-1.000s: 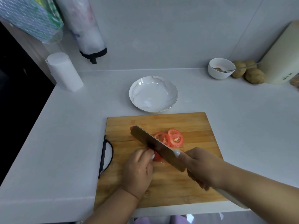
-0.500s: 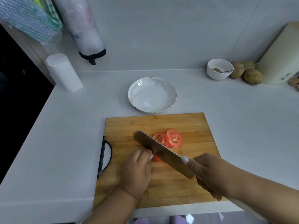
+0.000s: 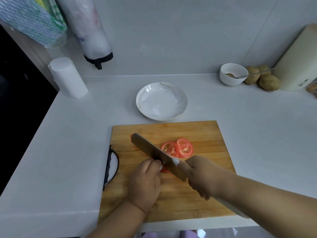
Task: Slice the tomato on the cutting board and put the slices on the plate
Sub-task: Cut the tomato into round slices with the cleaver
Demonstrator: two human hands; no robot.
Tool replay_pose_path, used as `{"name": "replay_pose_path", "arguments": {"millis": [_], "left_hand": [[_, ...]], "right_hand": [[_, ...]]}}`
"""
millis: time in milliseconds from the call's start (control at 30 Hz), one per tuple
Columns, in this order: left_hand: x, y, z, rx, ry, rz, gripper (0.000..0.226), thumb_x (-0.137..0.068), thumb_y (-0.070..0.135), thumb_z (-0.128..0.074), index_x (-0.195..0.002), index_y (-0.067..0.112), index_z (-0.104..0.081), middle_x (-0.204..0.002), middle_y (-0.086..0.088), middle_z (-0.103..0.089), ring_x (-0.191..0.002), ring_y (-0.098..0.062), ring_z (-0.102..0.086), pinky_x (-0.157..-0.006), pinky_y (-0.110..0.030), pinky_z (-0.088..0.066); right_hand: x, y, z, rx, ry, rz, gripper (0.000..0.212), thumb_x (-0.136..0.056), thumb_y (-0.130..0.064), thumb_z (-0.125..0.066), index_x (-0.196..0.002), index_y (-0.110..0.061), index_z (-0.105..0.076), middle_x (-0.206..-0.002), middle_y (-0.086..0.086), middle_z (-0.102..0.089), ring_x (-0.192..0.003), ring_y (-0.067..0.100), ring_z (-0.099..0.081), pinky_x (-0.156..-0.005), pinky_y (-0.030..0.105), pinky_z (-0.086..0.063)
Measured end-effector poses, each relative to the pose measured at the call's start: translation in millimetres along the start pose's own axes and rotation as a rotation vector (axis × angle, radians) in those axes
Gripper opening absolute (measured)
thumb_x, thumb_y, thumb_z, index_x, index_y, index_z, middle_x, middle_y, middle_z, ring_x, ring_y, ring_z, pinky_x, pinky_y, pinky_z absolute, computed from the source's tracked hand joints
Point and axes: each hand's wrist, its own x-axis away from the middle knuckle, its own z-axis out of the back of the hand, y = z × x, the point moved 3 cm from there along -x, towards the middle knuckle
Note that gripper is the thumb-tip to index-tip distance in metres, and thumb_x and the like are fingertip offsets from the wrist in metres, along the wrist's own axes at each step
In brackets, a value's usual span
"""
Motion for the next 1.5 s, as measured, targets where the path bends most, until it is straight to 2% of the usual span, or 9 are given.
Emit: {"name": "replay_pose_path", "arguments": {"millis": [133, 233, 400, 633, 733, 933, 1300, 1433, 1500], "left_hand": [[0.0, 0.0, 0.4, -0.001, -0.002, 0.002, 0.026, -0.087, 0.017, -0.045, -0.095, 0.009, -0.068, -0.089, -0.005, -0.066, -0.078, -0.017, -0.062, -0.064, -0.025, -0.052], [0.2, 2.3, 2.0, -0.015, -0.015, 0.002, 0.023, -0.085, 0.015, -0.045, -0.094, 0.011, -0.066, -0.086, -0.003, -0.064, -0.074, -0.015, -0.059, -0.064, -0.017, -0.042], [-0.8, 1.9, 2.0, -0.044, 0.002, -0.009, 0.019, -0.081, 0.010, -0.046, -0.091, 0.012, -0.062, -0.081, -0.003, -0.061, -0.072, -0.014, -0.051, -0.067, -0.011, -0.030], [0.5, 4.0, 2.4, -0.060, 0.005, -0.047, 0.019, -0.080, 0.011, -0.046, -0.088, 0.014, -0.063, -0.080, -0.001, -0.062, -0.071, -0.014, -0.054, -0.062, -0.016, -0.039], [0.6, 8.3, 2.3, -0.051, 0.002, -0.092, 0.016, -0.082, 0.014, -0.050, -0.088, 0.013, -0.064, -0.080, -0.001, -0.062, -0.071, -0.014, -0.054, -0.061, -0.020, -0.043], [1.5, 10.5, 2.1, -0.055, -0.042, -0.060, 0.013, -0.080, 0.023, -0.055, -0.091, 0.018, -0.059, -0.086, 0.001, -0.060, -0.078, -0.013, -0.053, -0.063, -0.023, -0.046], [-1.4, 6.6, 1.6, -0.099, -0.026, -0.028, 0.018, -0.086, 0.025, -0.051, -0.099, 0.019, -0.062, -0.090, 0.002, -0.062, -0.080, -0.015, -0.053, -0.065, -0.027, -0.046], [-2.5, 3.6, 1.9, -0.067, -0.026, -0.011, 0.022, -0.088, 0.024, -0.048, -0.102, 0.017, -0.064, -0.093, 0.001, -0.062, -0.084, -0.016, -0.055, -0.069, -0.030, -0.048], [-3.2, 2.7, 6.1, 0.009, 0.004, 0.055, 0.024, -0.089, 0.027, -0.044, -0.101, 0.017, -0.063, -0.093, 0.003, -0.061, -0.084, -0.015, -0.055, -0.070, -0.027, -0.046]], "right_hand": [[-5.3, -2.1, -3.3, 0.009, -0.018, 0.007, 0.059, -0.097, -0.054, -0.024, -0.086, -0.012, -0.064, -0.067, 0.018, -0.062, -0.053, 0.025, -0.060, -0.057, 0.027, -0.057], [1.3, 14.6, -1.2, -0.006, -0.075, -0.072, 0.071, -0.091, -0.062, -0.027, -0.096, -0.003, -0.064, -0.057, 0.007, -0.060, -0.040, 0.010, -0.054, -0.049, 0.020, -0.050], [12.8, 34.7, -3.2, -0.004, -0.100, -0.156, 0.062, -0.089, -0.064, -0.030, -0.092, -0.011, -0.062, -0.055, -0.001, -0.056, -0.036, 0.007, -0.051, -0.059, 0.023, -0.054], [-8.0, 13.2, -15.4, 0.084, 0.011, -0.012, 0.060, -0.093, -0.061, -0.022, -0.080, -0.013, -0.056, -0.068, 0.006, -0.056, -0.053, 0.013, -0.050, -0.056, 0.023, -0.045], [-9.6, 14.4, -17.0, 0.068, 0.051, 0.008, 0.070, -0.094, -0.060, -0.023, -0.089, -0.003, -0.063, -0.070, 0.008, -0.057, -0.056, 0.015, -0.050, -0.061, 0.029, -0.045], [-9.1, 19.2, -19.1, -0.016, 0.017, -0.022, 0.075, -0.093, -0.062, -0.024, -0.096, 0.001, -0.064, -0.067, 0.013, -0.062, -0.050, 0.017, -0.057, -0.046, 0.018, -0.046], [17.0, 35.0, 4.1, -0.183, -0.043, -0.158, 0.055, -0.093, -0.058, -0.032, -0.069, -0.013, -0.052, -0.040, -0.003, -0.051, -0.034, 0.012, -0.045, -0.048, 0.022, -0.045], [29.9, 36.3, 18.3, -0.091, 0.011, -0.107, 0.064, -0.088, -0.064, -0.034, -0.074, -0.005, -0.056, -0.051, 0.002, -0.055, -0.038, 0.013, -0.048, -0.050, 0.024, -0.047], [36.4, 36.2, 23.9, 0.021, 0.080, -0.055, 0.059, -0.087, -0.065, -0.036, -0.069, -0.011, -0.051, -0.055, 0.001, -0.053, -0.040, 0.011, -0.046, -0.049, 0.022, -0.044]]}}
